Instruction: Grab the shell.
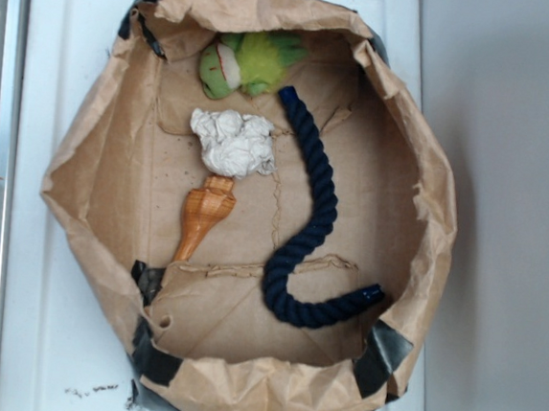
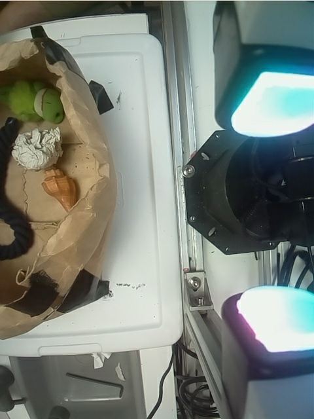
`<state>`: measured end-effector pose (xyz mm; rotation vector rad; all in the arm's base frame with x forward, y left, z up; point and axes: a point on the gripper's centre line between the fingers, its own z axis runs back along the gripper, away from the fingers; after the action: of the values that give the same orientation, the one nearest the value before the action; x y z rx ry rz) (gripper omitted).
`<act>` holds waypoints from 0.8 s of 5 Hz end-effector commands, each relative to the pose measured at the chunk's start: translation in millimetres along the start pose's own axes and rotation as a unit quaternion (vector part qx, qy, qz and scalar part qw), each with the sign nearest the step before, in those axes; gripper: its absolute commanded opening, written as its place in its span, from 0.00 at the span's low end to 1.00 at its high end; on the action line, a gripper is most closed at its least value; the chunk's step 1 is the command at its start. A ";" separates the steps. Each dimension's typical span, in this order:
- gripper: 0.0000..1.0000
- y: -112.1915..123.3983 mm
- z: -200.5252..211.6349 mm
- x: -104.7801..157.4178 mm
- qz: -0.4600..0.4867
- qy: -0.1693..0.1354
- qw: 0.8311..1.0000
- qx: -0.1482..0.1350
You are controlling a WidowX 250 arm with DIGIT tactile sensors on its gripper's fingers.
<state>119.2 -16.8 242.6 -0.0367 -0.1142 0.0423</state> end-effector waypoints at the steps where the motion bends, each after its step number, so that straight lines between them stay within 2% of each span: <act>1: 1.00 0.0 0.0 0.0 0.000 0.000 1.000 0.000; 2: 1.00 -19.9 -26.3 46.5 0.058 -0.016 0.998 0.031; 3: 1.00 -38.0 -40.9 95.6 0.080 -0.025 0.995 0.050; 4: 1.00 -26.9 -49.6 147.1 0.142 -0.046 0.989 0.020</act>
<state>261.4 -46.9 190.7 0.0117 -0.1315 0.3019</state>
